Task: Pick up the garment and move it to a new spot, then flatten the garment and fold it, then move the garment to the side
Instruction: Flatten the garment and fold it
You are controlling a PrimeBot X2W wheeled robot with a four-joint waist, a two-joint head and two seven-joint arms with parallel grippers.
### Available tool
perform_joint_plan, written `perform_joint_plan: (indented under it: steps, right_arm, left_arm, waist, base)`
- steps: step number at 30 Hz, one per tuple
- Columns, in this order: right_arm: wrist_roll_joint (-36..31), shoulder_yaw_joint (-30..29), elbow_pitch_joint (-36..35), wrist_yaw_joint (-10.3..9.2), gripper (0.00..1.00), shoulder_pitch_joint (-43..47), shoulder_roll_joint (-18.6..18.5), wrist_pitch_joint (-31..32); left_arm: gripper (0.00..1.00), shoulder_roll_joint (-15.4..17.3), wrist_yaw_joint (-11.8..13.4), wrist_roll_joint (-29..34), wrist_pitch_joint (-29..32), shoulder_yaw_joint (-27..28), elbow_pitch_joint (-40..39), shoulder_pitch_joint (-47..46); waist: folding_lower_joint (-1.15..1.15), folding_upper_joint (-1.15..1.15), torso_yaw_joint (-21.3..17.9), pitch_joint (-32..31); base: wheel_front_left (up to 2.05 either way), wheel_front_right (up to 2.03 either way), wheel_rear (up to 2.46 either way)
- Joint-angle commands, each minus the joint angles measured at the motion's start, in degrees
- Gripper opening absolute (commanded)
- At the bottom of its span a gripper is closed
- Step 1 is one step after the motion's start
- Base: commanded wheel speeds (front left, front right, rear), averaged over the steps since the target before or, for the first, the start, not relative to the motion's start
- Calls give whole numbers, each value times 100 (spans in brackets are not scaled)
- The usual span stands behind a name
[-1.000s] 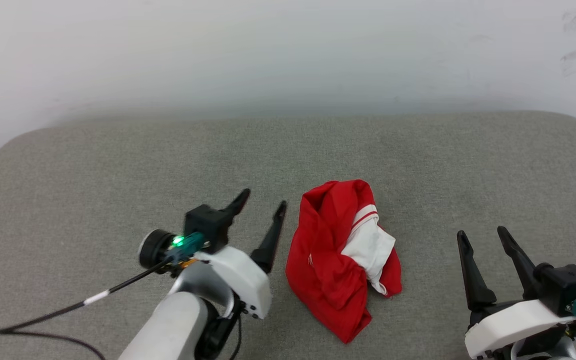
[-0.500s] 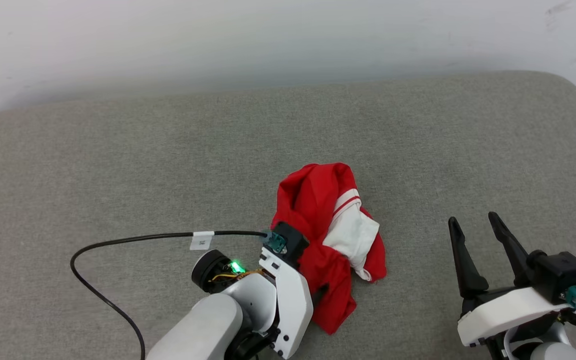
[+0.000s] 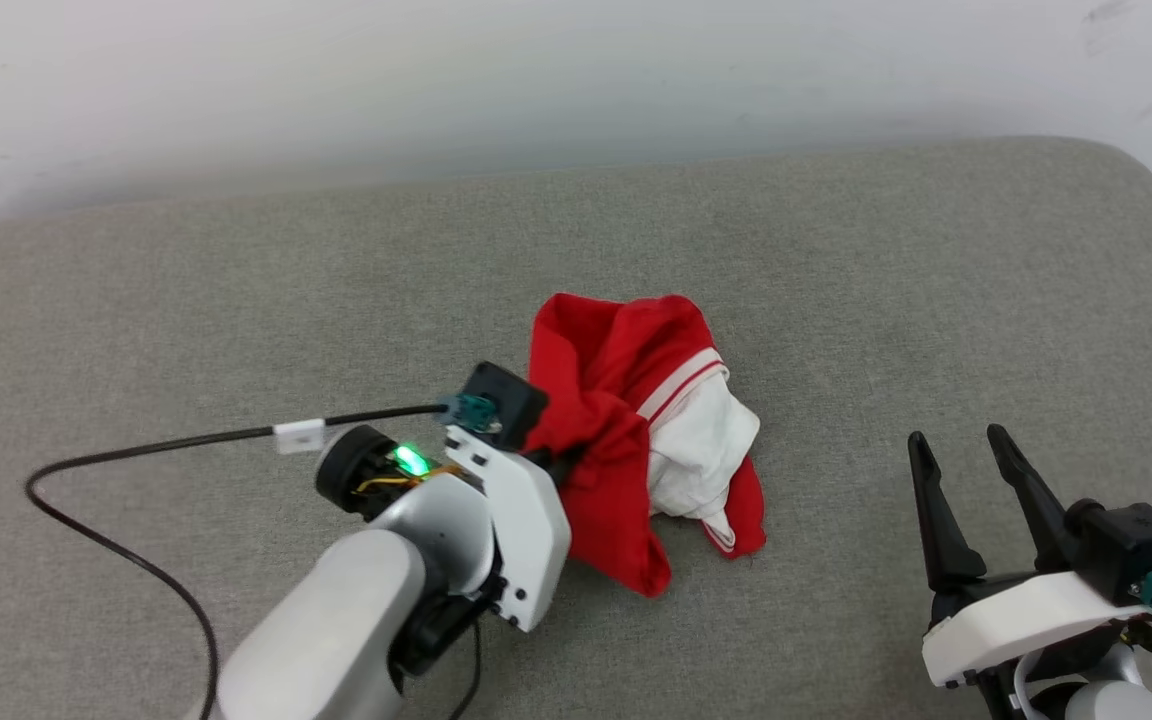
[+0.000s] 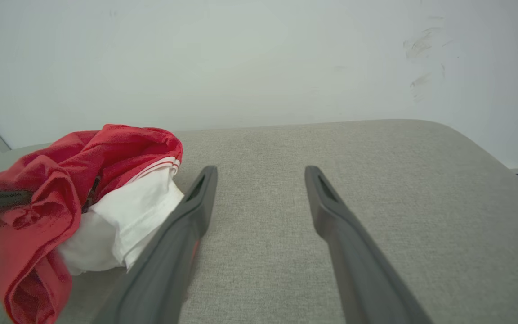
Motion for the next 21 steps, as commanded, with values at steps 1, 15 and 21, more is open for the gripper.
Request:
perform_joint_plan:
  steps: [1, 15, 21]
  right_arm:
    - [37, -25, 10, -3, 100, 17, 4, -28]
    - [-16, -75, -101, -3, 100, 38, 5, 68]
    - [-56, -86, -133, -4, 100, 9, 5, 108]
  left_arm:
    - [0, 141, 92, -5, -42, 114, -124, 37]
    - [0, 1126, 1202, -800, -189, 1585, -426, 1724]
    - [75, 977, 1059, -1131, -410, 1705, 249, 2011]
  waist:
    - [-1, 0, 64, -58]
    - [-1, 0, 362, -129]
    - [-1, 0, 410, -97]
  base:
    - [0, 0, 0]
    - [0, 0, 0]
    - [0, 0, 0]
